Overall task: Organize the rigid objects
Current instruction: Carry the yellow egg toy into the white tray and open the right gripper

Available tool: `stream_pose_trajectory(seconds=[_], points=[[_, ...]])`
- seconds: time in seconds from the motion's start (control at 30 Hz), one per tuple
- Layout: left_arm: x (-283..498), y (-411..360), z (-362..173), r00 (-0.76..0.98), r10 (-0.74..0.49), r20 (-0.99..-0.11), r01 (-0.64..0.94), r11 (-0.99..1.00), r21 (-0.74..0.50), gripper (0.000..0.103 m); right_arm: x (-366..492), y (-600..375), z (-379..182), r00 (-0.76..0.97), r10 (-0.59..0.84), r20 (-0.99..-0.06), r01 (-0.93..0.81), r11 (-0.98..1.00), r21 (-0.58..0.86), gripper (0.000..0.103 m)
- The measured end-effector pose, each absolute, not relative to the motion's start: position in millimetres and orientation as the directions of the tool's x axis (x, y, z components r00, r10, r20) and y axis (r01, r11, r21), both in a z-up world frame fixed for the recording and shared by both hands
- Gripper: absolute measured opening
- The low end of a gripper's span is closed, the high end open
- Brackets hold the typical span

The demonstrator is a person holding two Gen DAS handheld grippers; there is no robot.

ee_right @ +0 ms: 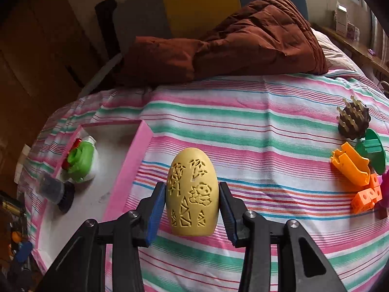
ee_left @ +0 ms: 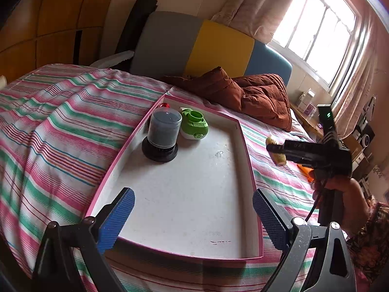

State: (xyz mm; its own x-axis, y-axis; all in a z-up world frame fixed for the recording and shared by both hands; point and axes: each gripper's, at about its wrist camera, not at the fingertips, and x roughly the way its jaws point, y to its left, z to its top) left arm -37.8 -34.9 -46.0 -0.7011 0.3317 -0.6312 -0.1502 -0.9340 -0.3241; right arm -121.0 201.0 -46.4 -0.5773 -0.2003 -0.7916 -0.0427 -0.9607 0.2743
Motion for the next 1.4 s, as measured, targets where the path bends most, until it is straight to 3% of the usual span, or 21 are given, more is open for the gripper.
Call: stream_pose_trajectory(seconds=[0.17,0.27,0.47,0.63,1.07,1.4], points=[[-38.4,-35.0,-46.4,-0.699,0.332,-0.634,-0.151,-0.934,-0.323,0.098,-130.3,158.8,-22.3,-0.601,-0.327,-0.73,0.045,-0.925,0.377,0.043],[-38.4,-35.5,-45.7,-0.7,0.332,-0.633,-0.152,-0.934,-0.322,0.098,-142.2,124.6,-15.7,-0.582,-0.349,-0.734,0.096,-0.926,0.365,0.043],[-38.8,-40.0,-44.4,-0.704,0.327,-0.63,-0.14,-0.934,-0.329,0.098,-172.0,80.9,-33.9,-0.524,-0.224,-0.821,0.1,-0.974,0.202,0.043],[-39.2,-42.7,-44.5,-0.706,0.327,-0.628,-0.134,-0.933,-0.335,0.098,-192.2,76.4,-50.7,-0.504,-0.187,-0.843,0.062,-0.982,0.18,0.043],[-37.5,-45.1,-43.4,-0.714,0.328,-0.619,-0.13,-0.93,-0.343,0.098,-169.1,90.2,-30.1,-0.577,-0.213,-0.788,0.064,-0.974,0.216,0.044],[-31.7,-49.1,-33.0,-0.739,0.36,-0.57,-0.141,-0.909,-0.393,0.102,-116.6,115.3,-18.9,-0.628,-0.143,-0.765,0.029,-0.987,0.161,0.045]])
